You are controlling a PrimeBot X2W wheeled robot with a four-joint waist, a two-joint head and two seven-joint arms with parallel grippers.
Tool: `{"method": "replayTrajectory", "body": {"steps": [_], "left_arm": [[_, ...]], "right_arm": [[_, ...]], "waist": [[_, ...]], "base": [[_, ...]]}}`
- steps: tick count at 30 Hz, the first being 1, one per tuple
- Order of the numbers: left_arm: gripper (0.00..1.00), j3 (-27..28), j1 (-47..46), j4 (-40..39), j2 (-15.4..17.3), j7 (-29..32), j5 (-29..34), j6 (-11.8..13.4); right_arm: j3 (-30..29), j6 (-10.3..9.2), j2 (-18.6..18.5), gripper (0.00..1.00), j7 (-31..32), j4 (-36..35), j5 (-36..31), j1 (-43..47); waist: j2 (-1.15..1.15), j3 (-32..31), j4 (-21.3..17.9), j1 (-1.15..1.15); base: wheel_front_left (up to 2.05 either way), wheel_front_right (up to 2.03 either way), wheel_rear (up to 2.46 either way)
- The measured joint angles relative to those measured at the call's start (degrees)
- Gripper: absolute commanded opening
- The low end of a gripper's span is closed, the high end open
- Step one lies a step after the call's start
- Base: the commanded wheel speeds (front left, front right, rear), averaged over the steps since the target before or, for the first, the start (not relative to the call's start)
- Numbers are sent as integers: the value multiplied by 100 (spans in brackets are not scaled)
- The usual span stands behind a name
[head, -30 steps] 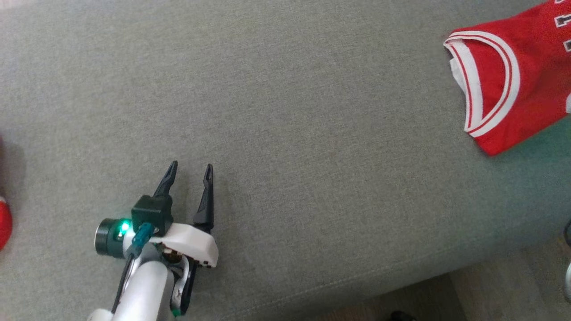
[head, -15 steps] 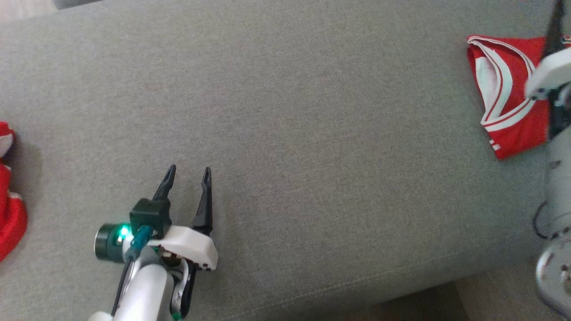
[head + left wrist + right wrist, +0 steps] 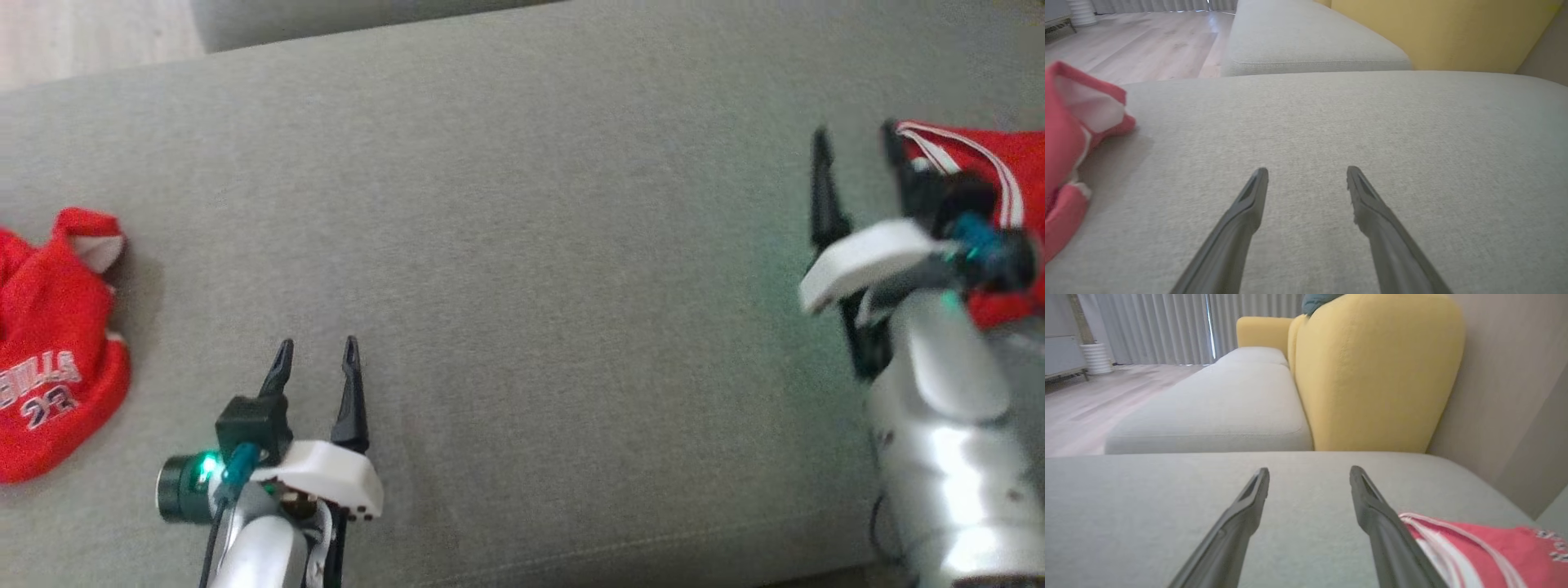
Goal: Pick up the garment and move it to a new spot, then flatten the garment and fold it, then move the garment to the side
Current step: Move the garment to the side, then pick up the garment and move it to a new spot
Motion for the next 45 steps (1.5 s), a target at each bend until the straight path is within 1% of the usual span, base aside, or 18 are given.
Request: {"method": "replayTrajectory", "body": {"steps": [3,5,9,14,18,20,28,32,45], "left_arm": [[100,44,92,1,0,0,-45,55],[100,68,149,2,0,0,-45,71],[100,87,240,29,-1,0,-46,108],[100,136,331,19,-1,0,-85,198],[100,202,465,-38,-1,0,-93,208],[100,235,542,-83,-1,0,-93,249],[100,330,750,-145,0,1,-94,257],[100,400,774,-203,0,1,-94,308],[100,443,822,-293,-1,0,-92,289]], "right_arm": [[392,0,36,100,0,-234,532,475],[526,0,45,100,0,-374,738,751],[597,0,46,100,0,-615,832,1183],[579,0,46,100,0,-773,909,1506],[650,0,48,100,0,-912,1084,1724],[697,0,52,100,0,-947,1085,1808],[780,0,57,100,0,-999,1198,2032],[824,0,58,100,0,-1033,1255,2096],[989,0,59,100,0,-956,1406,2118]], "waist": [[0,-116,130,0],[0,-202,200,0],[0,-356,311,0],[0,-552,424,0],[0,-713,485,0],[0,-779,505,0],[0,-951,630,0],[0,-977,680,0],[0,-1007,847,0]], "base": [[0,0,0],[0,0,0],[0,0,0],[0,0,0],[0,0,0],[0,0,0],[0,0,0],[0,0,0],[0,0,0]]}}
